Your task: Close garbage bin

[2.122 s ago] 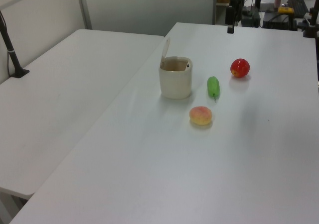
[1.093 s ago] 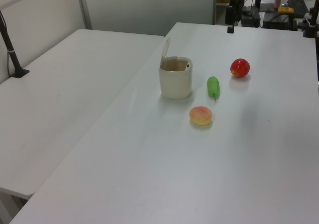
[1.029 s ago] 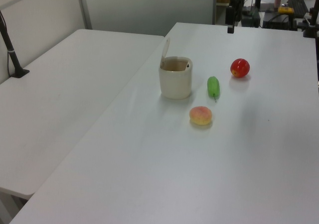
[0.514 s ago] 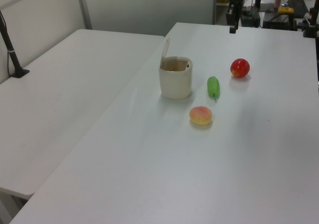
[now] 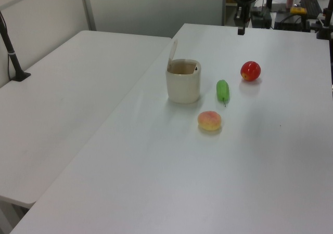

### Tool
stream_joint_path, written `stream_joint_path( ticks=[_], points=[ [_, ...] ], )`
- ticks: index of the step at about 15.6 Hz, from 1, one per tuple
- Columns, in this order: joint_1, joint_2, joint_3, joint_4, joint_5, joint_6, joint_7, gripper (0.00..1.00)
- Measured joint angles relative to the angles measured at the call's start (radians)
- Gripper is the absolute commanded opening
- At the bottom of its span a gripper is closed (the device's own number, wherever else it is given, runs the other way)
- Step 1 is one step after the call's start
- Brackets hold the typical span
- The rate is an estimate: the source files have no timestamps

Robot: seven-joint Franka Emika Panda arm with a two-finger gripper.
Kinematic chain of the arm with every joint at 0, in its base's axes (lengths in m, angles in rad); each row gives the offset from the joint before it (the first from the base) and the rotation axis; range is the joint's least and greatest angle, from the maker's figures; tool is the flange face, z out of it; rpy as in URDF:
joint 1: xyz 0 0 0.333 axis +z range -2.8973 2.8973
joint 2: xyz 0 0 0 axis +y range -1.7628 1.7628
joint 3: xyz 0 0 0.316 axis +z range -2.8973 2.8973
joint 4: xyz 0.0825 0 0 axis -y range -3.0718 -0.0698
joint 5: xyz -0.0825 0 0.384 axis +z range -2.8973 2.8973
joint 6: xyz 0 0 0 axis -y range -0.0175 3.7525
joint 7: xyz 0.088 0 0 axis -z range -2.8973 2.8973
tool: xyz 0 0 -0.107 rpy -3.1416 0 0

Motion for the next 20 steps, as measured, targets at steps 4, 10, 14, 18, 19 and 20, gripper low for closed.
stream_joint_path(
  ticks=[4,10,14,18,19,20],
  points=[
    [0.0,0.018,0.0,0.0,0.001,0.119,0.0,0.0],
    [0.0,0.075,0.0,0.0,0.082,0.444,0.0,0.0],
    [0.001,0.123,0.0,-0.001,0.09,0.669,0.0,0.0],
    [0.021,0.195,0.0,-0.001,0.09,0.874,0.0,0.0],
    [0.027,0.21,0.0,-0.001,0.09,0.921,0.0,0.0],
    [0.03,0.224,0.0,-0.001,0.09,0.968,0.0,0.0]
  ],
)
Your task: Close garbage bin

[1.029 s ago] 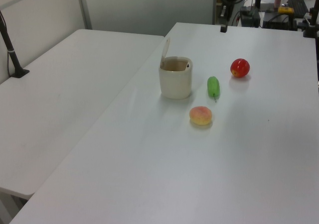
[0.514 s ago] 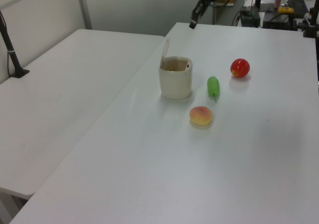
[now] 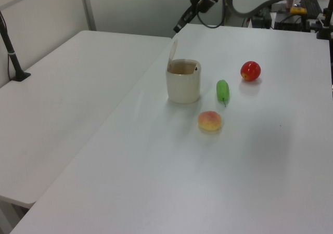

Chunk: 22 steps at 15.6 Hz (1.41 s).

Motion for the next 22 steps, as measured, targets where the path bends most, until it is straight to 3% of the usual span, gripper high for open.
stream_joint_path(
  ticks=[4,13,22],
  points=[
    [0.001,0.044,0.0,0.0,0.0,0.123,0.0,0.0],
    [-0.004,0.077,-0.003,-0.003,0.0,0.135,0.0,0.0],
    [-0.005,0.047,-0.004,0.004,-0.001,-0.175,0.0,0.0]
  ],
)
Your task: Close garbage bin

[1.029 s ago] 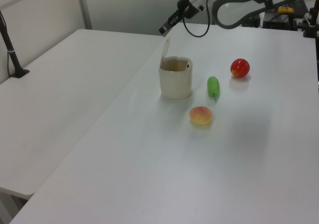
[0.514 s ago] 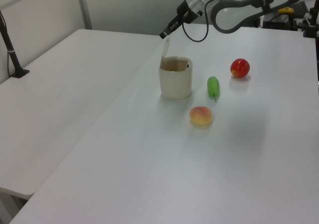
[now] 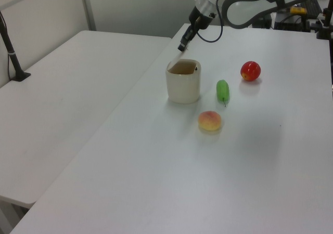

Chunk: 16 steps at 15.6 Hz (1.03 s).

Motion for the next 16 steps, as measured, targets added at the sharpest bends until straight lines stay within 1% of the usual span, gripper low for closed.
stream_joint_path(
  ticks=[2,5,16],
  points=[
    [0.0,-0.004,0.0,0.0,0.0,-0.076,0.0,0.0],
    [0.0,-0.004,-0.001,-0.002,-0.002,-0.123,0.0,0.0],
    [0.0,0.024,-0.004,-0.021,-0.009,-0.142,0.0,0.0]
  ],
)
